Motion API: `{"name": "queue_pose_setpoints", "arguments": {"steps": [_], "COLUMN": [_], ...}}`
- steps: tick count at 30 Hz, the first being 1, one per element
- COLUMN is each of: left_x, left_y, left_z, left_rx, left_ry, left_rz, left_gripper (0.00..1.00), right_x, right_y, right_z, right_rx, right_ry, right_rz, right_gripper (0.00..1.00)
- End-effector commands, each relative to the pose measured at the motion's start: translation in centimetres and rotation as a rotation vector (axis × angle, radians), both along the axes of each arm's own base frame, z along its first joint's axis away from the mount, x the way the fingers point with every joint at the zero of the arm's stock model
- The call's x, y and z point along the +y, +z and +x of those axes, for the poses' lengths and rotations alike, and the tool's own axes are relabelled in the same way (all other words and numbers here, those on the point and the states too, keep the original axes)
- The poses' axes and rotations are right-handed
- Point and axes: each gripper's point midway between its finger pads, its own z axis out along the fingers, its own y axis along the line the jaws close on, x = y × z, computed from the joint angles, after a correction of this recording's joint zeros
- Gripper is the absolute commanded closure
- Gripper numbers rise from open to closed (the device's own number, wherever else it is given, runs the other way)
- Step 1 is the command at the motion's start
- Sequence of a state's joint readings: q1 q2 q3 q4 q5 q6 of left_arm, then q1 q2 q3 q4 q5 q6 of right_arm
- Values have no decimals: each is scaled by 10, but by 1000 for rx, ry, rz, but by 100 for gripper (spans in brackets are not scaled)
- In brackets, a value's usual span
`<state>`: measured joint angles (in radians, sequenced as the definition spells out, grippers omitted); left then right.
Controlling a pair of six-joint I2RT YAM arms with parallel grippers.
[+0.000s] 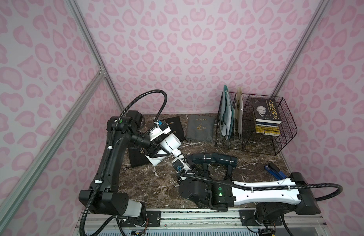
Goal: Pack away hair dryers
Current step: Fold the hair dryer.
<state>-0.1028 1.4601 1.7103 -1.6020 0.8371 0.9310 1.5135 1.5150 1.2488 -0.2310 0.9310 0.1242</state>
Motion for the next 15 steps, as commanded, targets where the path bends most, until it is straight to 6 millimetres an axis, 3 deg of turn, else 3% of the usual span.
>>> {"name": "queue_pose_setpoints", "arguments": {"steps": [1,3,6,7,10,13,15], "left_x": [-3,-5,-6,-7,-7,-8,-8], "left_y": [6,6,7,8,12,18,22], "left_z": [-46,-47,-48,-47,-48,-48,-48], "left_rx": [239,247,260,261,258,243,224], "left_ry": [-4,-5,-1,3,11,16,17], "left_rz": [-29,-34,-40,-42,-51,-58,-56], "left_gripper": [42,47,64,75,90,98,98], "right_x": [4,5,5,3,1,-1,-3], "right_y": [7,5,3,3,1,-2,-5], "right_z": [2,3,3,4,5,6,8], "right_rx": [-17,-18,-19,-19,-15,6,29], "right_ry": [-23,-27,-36,-44,-54,-56,-52], "right_rz": [44,40,34,31,29,30,36], "right_gripper": [100,100,99,95,79,67,61]}}
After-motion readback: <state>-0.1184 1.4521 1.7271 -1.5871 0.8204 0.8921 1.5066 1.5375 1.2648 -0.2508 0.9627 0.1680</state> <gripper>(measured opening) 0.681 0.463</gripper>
